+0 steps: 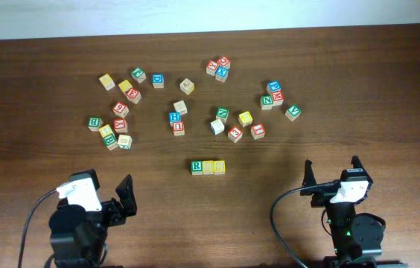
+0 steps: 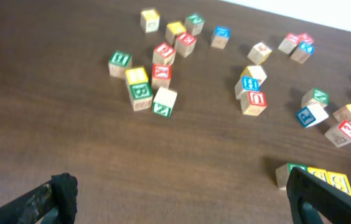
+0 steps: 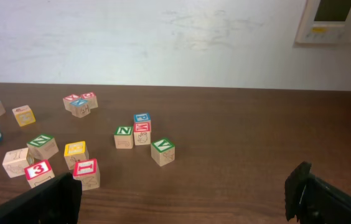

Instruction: Spell out RSS

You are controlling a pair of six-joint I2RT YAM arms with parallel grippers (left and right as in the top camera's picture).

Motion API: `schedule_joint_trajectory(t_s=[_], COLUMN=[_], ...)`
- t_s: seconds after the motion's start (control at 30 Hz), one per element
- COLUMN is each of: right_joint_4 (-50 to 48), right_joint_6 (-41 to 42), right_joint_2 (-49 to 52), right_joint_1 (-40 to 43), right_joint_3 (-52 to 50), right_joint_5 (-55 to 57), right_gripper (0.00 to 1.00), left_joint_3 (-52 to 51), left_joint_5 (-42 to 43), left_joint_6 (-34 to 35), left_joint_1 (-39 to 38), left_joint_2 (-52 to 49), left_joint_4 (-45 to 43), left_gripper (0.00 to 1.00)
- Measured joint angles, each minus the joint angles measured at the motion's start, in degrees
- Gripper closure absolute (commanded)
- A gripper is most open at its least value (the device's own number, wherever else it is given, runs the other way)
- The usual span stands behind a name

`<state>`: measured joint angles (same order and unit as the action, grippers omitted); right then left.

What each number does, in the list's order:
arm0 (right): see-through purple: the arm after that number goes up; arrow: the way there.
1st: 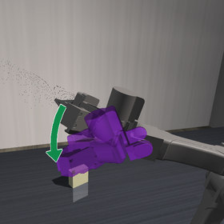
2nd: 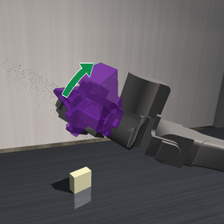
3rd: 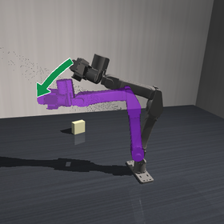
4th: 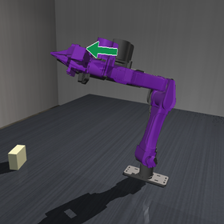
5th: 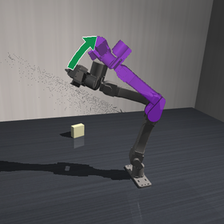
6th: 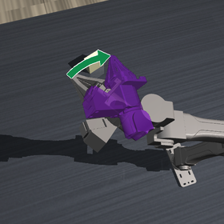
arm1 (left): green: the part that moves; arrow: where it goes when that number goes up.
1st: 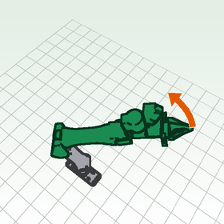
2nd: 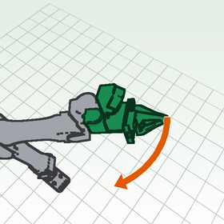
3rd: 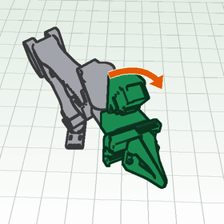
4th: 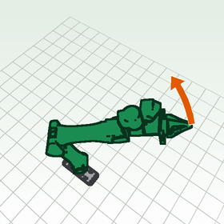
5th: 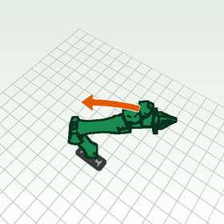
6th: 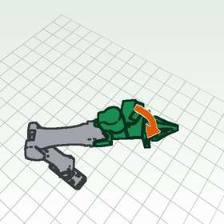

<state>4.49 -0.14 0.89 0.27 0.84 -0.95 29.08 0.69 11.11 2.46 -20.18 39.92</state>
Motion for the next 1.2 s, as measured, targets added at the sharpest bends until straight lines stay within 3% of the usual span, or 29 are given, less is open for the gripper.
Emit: schedule_joint_trajectory(t_s=[0.27,0.43,0.87,1.2], right_joint_4=[0.0,0.0,0.0,0.0], right_joint_6=[-0.02,0.0,-0.02,0.0], right_joint_2=[0.02,0.0,0.0,0.0], right_joint_1=[0.0,0.0,0.0,0.0], right_joint_3=[0.0,0.0,0.0,0.0], right_joint_5=[0.0,0.0,0.0,0.0], right_gripper=[0.02,0.02,0.02,0.02], left_joint_3=[-9.7,-15.98,-25.79,-28.24], left_joint_5=[8.07,10.51,8.61,-1.9], left_joint_6=[-9.51,-11.58,-6.36,0.74], left_joint_1=[0.0,1.49,4.28,2.89], left_joint_2=[7.96,11.43,19.23,19.3], left_joint_4=[-18.29,-28.48,-41.57,-40.17], left_gripper=[0.01,0.01,0.01,0.01])
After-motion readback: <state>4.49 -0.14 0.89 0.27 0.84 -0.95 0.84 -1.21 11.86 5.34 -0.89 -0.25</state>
